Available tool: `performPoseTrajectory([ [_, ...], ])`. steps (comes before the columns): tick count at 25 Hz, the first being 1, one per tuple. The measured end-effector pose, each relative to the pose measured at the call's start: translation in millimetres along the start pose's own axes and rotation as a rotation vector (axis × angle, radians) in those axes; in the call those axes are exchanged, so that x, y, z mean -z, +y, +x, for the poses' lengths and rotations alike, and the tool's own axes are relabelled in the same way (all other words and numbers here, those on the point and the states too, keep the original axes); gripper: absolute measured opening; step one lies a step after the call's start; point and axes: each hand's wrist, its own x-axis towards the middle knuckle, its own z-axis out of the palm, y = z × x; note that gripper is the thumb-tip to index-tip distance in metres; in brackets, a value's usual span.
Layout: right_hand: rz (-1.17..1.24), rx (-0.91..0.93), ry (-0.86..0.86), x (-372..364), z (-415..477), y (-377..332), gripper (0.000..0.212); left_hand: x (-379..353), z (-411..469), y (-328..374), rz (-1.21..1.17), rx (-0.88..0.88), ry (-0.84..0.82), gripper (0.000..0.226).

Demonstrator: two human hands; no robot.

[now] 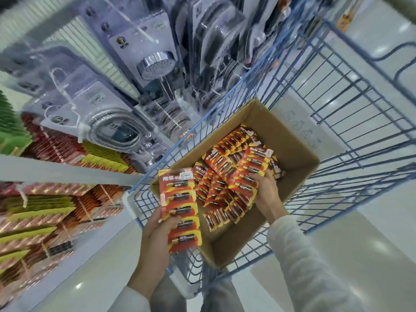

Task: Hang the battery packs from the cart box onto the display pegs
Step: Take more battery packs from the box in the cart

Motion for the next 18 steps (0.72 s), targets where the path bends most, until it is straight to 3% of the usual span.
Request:
performPoseTrajectory([
  [4,-0.019,0.073,-0.155,4,-97,-1,0.048,12,-30,14,-0.151,-0.070,-0.062,0.033],
  [10,-0.213,0.222,-0.341,-41,-214,15,0.043,84,-81,36,-0.326,-0.221,-0.053,0.037],
  [14,-0.331,0.290,-0.518,-101,-289,43,0.035,166,-130,32,-0.473,-0.373,-0.004,0.034],
  [18,-0.320,0.278,-0.727,-160,-364,89,0.041,261,-179,13,-0.627,-0.497,0.039,0.044],
])
